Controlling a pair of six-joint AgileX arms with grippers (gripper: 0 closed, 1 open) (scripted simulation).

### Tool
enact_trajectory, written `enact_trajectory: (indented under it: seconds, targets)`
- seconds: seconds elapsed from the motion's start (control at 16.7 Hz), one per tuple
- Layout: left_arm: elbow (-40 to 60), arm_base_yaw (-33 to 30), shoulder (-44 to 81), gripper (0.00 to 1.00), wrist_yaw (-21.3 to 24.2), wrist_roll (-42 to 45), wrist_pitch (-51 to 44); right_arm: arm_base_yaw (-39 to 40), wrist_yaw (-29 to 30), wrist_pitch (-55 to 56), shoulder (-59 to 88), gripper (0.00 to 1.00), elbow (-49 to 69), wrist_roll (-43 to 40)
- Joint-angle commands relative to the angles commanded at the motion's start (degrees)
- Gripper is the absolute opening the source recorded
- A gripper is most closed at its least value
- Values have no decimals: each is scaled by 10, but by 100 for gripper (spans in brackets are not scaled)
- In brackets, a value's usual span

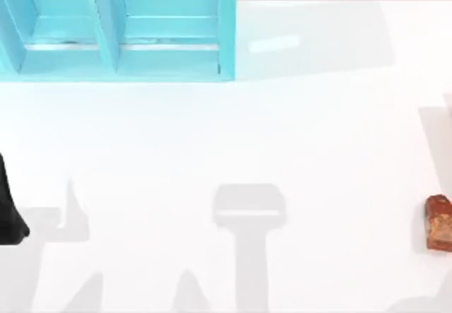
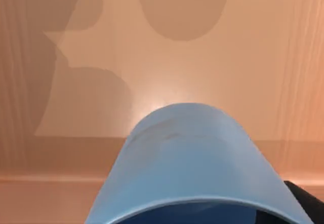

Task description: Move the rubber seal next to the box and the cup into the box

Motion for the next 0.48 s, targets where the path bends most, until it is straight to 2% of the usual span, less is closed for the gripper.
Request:
enact_trajectory:
  seconds: [0.18, 0.48]
  targets:
    - [0, 0, 0, 100, 0, 0, 0, -37, -4, 4, -10, 0, -14, -34]
    - [0, 0, 0, 100, 0, 0, 0, -35, -3, 4, -7, 0, -12, -34]
